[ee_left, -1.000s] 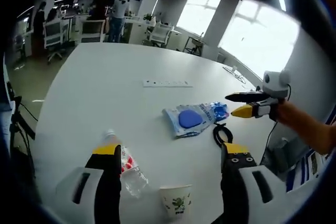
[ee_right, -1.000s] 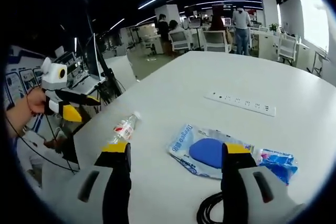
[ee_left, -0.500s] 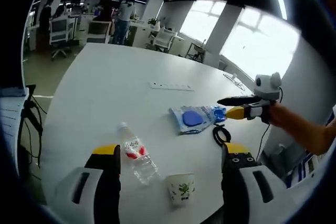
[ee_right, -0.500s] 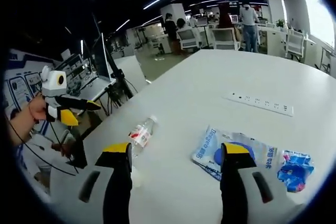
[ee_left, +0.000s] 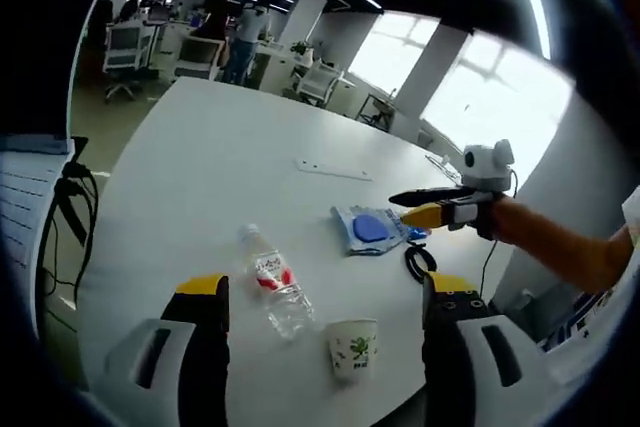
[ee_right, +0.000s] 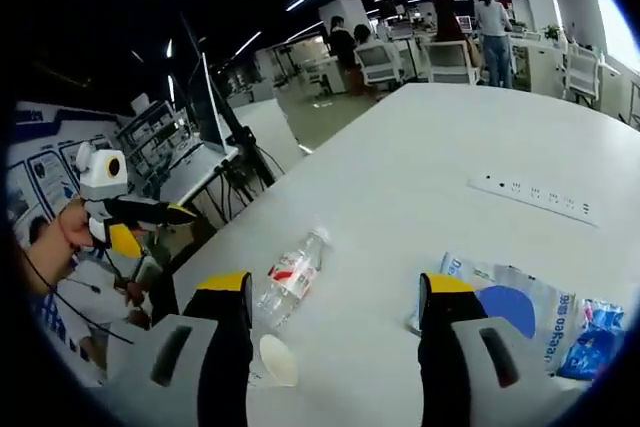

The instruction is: Arrange the tabletop items into an orderly group along one side of the table until the central work area is clear of visible clutter.

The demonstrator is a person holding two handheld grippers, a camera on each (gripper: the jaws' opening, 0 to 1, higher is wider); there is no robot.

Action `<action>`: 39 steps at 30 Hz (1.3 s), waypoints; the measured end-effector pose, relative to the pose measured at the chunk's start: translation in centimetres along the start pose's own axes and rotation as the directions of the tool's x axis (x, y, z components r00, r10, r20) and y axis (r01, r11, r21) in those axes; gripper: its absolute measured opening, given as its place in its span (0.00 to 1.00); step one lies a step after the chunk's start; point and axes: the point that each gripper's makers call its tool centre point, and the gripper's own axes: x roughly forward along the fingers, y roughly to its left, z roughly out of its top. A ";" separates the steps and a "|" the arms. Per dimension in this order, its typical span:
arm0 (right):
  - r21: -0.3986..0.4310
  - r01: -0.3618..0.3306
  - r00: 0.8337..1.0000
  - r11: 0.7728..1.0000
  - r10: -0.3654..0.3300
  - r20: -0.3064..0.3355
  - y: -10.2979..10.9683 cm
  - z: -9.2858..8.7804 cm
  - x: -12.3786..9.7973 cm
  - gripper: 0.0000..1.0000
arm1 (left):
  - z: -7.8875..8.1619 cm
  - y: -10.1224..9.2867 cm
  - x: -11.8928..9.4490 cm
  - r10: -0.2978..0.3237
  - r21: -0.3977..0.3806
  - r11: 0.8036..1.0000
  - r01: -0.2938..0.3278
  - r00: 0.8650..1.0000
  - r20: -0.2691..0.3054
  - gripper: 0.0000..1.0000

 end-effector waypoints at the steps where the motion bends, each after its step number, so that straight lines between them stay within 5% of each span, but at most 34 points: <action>1: 0.001 -0.004 1.000 1.000 0.004 -0.003 0.1 0.0 0.3 0.67 | -0.1 0.1 -0.1 -0.003 -0.006 1.000 0.003 1.000 0.002 0.81; 39: 0.137 -0.176 0.969 0.975 0.197 -0.151 0.2 -1.3 14.1 0.60 | -1.8 3.1 0.0 -0.056 -0.105 0.993 0.061 0.997 0.043 0.80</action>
